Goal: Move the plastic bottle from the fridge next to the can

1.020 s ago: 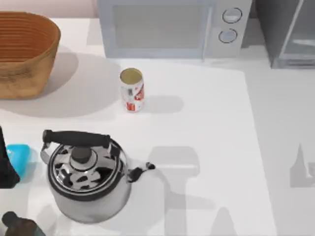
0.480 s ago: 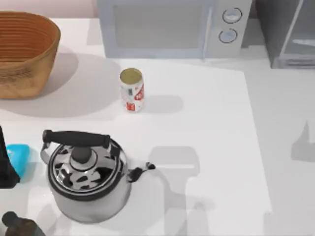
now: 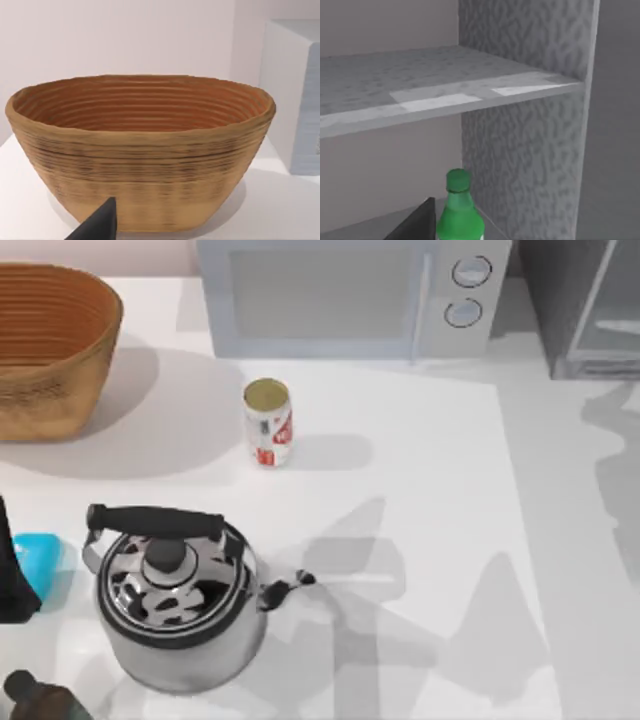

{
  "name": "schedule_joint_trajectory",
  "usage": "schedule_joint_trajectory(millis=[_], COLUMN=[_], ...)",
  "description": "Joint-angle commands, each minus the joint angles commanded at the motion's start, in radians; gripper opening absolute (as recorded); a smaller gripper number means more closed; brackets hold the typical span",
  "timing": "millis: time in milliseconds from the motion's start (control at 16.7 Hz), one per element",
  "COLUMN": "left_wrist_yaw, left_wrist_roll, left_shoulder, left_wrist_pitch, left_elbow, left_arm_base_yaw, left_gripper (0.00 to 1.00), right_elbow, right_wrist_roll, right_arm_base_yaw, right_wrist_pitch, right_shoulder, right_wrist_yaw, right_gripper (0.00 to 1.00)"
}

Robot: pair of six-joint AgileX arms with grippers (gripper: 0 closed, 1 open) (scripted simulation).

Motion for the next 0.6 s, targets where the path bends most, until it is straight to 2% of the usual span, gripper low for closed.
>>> schedule_joint_trajectory(millis=[360, 600], left_wrist_yaw=[0.0, 0.0], left_wrist_roll=[0.0, 0.0], left_shoulder=[0.0, 0.0], left_wrist_pitch=[0.0, 0.0], left_elbow=[0.0, 0.0], left_arm_base_yaw=[0.0, 0.0], left_gripper=[1.0, 1.0], right_elbow=[0.377, 0.585], right_wrist_roll=[-0.004, -0.003], right_arm_base_yaw=[0.033, 0.049], right_wrist_pitch=[0.239, 0.375], right_shoulder=[0.673, 1.03], right_wrist_yaw=[0.32, 0.49], right_gripper=[1.0, 1.0])
